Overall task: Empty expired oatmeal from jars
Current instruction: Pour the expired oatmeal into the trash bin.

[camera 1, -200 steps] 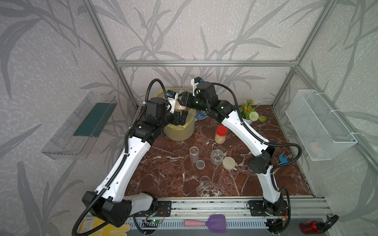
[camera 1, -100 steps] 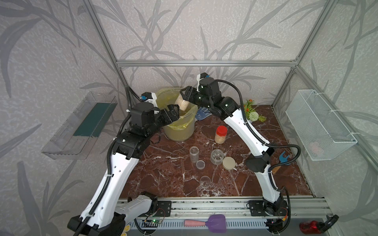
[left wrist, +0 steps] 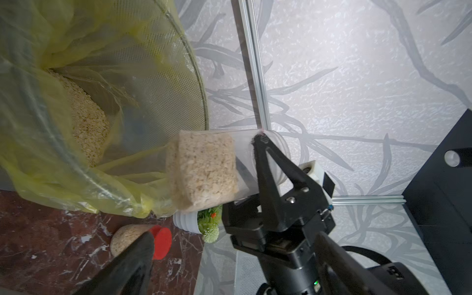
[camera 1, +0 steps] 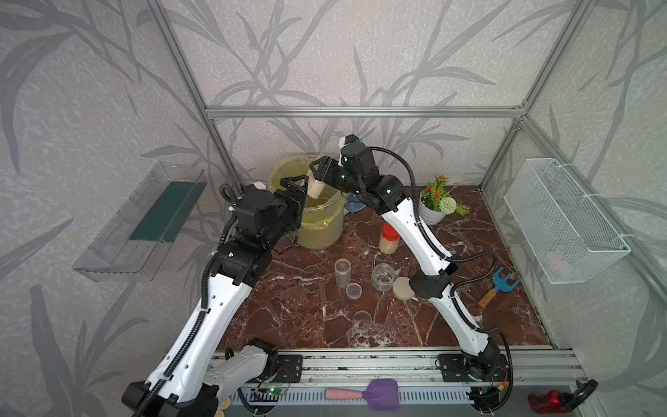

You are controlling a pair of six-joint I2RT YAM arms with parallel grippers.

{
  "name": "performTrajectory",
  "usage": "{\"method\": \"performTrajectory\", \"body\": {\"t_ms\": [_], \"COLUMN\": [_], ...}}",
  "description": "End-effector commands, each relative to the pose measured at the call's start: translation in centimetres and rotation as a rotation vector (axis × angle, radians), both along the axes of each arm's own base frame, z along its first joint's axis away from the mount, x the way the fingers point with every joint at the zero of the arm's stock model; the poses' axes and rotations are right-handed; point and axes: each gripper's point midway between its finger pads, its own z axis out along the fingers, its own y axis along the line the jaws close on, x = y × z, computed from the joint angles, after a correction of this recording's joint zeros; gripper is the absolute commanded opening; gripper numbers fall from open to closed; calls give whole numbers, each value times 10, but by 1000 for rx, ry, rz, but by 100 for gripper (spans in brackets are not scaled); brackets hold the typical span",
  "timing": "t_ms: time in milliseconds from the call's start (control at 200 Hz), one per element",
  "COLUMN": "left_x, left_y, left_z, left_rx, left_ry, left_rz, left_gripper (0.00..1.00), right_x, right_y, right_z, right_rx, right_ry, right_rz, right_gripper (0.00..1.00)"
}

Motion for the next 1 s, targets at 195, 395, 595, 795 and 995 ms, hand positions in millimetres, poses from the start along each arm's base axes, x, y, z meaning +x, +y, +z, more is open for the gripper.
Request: {"method": "performTrajectory", "body": {"t_ms": [195, 395, 595, 795, 995], "left_x": [14, 21, 35, 51, 59], "left_y": [-1, 10, 12, -1, 15], "left_z": [13, 12, 2, -6, -4], "left_rx": [-298, -363, -432, -494, -525], "left_ry": [18, 22, 58, 92, 48], "left_rz": [66, 145, 199, 171, 266], "left_gripper": [95, 95, 94, 93, 90], "right_x": [-9, -5, -3, -1, -3], "right_y": [0, 4, 10, 19, 24], "right_z": [35, 33, 31, 29, 31], "right_rx": [92, 115, 138, 169, 194], "right_ry": [-59, -56, -54, -50, -51], "right_rz": [-26, -40, -42, -28, -20], "right_gripper": [19, 19, 18, 18, 18]}}
